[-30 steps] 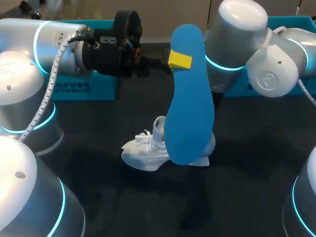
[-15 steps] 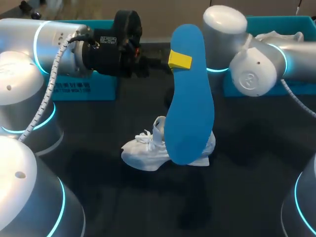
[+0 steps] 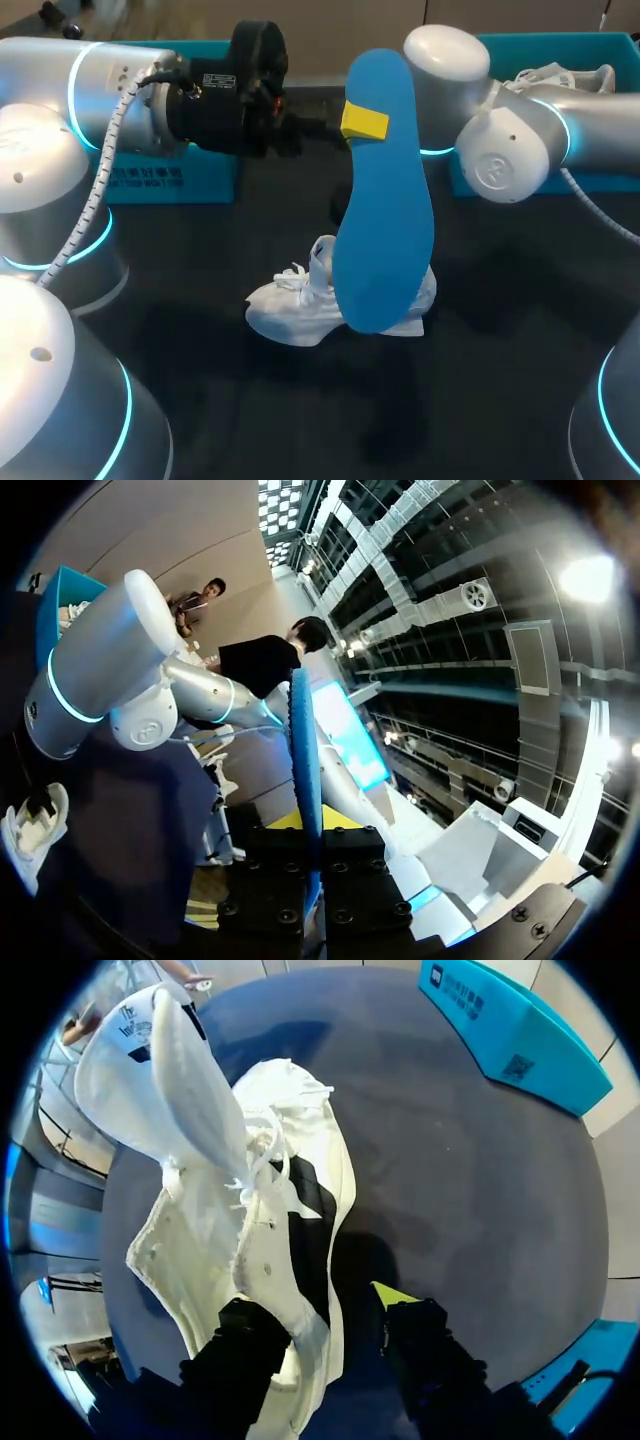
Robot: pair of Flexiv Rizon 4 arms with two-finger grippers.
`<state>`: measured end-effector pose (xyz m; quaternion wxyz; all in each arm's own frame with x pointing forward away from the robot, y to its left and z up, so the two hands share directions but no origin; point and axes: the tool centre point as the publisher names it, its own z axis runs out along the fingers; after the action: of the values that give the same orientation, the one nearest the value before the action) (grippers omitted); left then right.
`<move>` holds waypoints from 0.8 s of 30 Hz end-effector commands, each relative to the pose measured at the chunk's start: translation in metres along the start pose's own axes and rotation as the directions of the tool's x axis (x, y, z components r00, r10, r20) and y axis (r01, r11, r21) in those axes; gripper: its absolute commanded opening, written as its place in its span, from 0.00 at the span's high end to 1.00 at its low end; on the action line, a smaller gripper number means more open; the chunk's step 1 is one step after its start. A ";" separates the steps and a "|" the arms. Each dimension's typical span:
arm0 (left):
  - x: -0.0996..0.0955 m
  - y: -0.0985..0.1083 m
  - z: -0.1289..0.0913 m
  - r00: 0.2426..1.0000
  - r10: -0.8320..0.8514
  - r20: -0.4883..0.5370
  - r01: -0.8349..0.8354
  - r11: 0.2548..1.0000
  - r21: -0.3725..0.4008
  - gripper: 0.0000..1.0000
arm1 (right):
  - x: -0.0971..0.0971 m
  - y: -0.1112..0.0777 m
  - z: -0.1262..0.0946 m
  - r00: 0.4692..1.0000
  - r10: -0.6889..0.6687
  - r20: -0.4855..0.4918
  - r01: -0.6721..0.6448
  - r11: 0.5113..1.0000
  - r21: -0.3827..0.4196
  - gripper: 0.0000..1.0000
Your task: Take the shoe out of the shoebox, open the shoe tongue, remove and reinsert the insole, then place the shoe into the shoebox
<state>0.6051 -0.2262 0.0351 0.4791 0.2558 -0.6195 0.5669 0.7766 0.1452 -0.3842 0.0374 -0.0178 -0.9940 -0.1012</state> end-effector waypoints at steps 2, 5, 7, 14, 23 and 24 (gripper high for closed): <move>0.000 0.001 0.000 1.000 0.000 0.001 0.000 1.000 0.001 1.00 | 0.002 0.000 0.002 1.000 0.011 0.004 -0.011 1.000 -0.001 0.65; 0.000 0.001 0.000 1.000 0.000 0.001 0.000 1.000 0.001 1.00 | 0.004 0.000 0.004 1.000 0.016 0.001 -0.016 1.000 -0.003 0.68; 0.000 0.001 0.000 1.000 0.000 0.001 0.000 1.000 0.001 1.00 | 0.005 0.001 0.005 1.000 0.016 -0.003 -0.016 1.000 -0.003 0.67; 0.000 0.001 0.000 1.000 0.000 0.001 0.000 1.000 0.001 1.00 | 0.014 -0.001 0.010 0.999 0.030 -0.030 -0.029 1.000 0.004 0.69; 0.000 0.001 0.000 1.000 0.000 0.001 0.000 1.000 0.001 1.00 | 0.015 0.002 0.017 0.998 0.033 -0.046 -0.033 0.999 0.007 0.80; 0.000 0.001 0.000 1.000 0.000 0.001 0.000 1.000 0.001 1.00 | 0.015 0.002 0.017 0.998 0.032 -0.046 -0.032 0.999 0.007 0.82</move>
<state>0.6051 -0.2262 0.0351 0.4791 0.2558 -0.6194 0.5669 0.7597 0.1469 -0.3955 0.0607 -0.0323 -0.9927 -0.0993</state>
